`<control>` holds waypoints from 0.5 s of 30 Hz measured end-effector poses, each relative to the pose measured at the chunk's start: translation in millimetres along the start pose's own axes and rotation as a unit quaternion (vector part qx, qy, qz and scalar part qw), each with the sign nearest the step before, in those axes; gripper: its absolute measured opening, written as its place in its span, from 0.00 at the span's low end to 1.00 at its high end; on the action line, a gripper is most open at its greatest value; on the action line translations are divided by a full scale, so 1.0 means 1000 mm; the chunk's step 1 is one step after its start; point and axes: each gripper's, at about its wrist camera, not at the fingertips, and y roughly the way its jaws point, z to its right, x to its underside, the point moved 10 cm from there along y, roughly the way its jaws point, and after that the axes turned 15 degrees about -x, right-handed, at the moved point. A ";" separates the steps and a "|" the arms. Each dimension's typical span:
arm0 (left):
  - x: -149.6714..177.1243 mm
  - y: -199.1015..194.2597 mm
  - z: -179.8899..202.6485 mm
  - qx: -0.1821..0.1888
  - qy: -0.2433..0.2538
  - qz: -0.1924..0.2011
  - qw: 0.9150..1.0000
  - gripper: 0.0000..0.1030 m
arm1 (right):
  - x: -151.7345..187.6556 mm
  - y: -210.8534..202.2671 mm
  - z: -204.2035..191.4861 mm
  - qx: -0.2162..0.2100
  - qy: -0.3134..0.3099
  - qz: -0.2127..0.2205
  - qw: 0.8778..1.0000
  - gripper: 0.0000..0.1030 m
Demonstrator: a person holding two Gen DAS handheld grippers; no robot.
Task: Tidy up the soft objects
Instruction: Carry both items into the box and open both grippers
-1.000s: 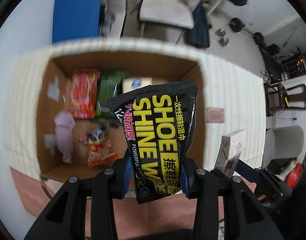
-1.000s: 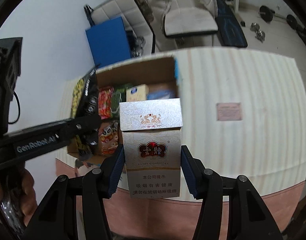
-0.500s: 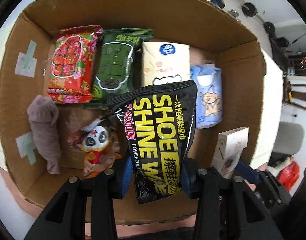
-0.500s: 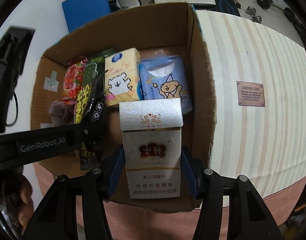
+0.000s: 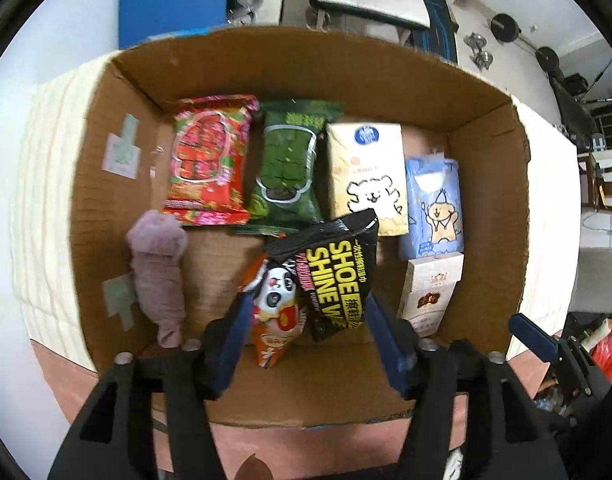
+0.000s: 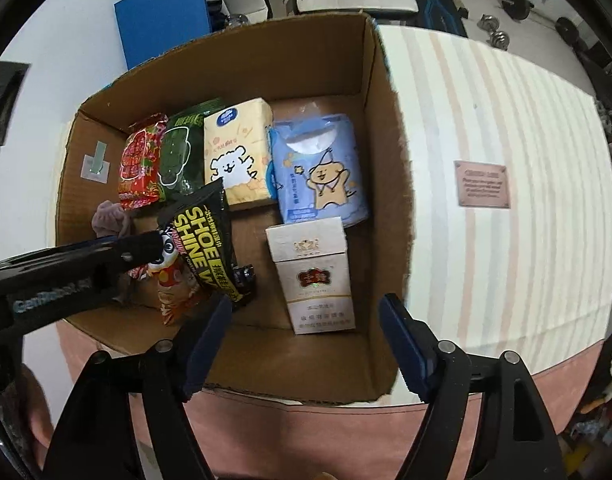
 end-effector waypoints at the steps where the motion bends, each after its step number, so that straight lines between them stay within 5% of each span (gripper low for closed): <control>1: 0.001 -0.003 -0.004 -0.002 -0.002 0.007 1.000 0.60 | 0.000 -0.002 0.000 0.001 -0.001 0.003 1.000 0.76; 5: 0.007 -0.010 -0.018 -0.019 -0.005 0.027 0.999 0.65 | -0.001 -0.014 -0.001 0.006 -0.003 0.009 1.000 0.76; 6: 0.008 -0.012 -0.021 -0.026 -0.005 0.033 0.999 0.81 | -0.001 -0.017 0.000 0.011 -0.005 0.012 1.000 0.77; 8: 0.010 -0.014 -0.028 -0.034 -0.009 0.042 0.999 0.96 | -0.002 -0.018 -0.001 0.020 -0.009 0.016 1.000 0.84; 10: 0.013 -0.015 -0.033 -0.043 -0.008 0.047 0.998 0.96 | -0.003 -0.020 -0.001 0.026 -0.012 0.024 0.999 0.94; 15: 0.020 -0.011 -0.036 -0.060 -0.016 0.058 0.996 0.96 | -0.001 -0.029 -0.001 0.047 -0.023 0.034 0.998 1.00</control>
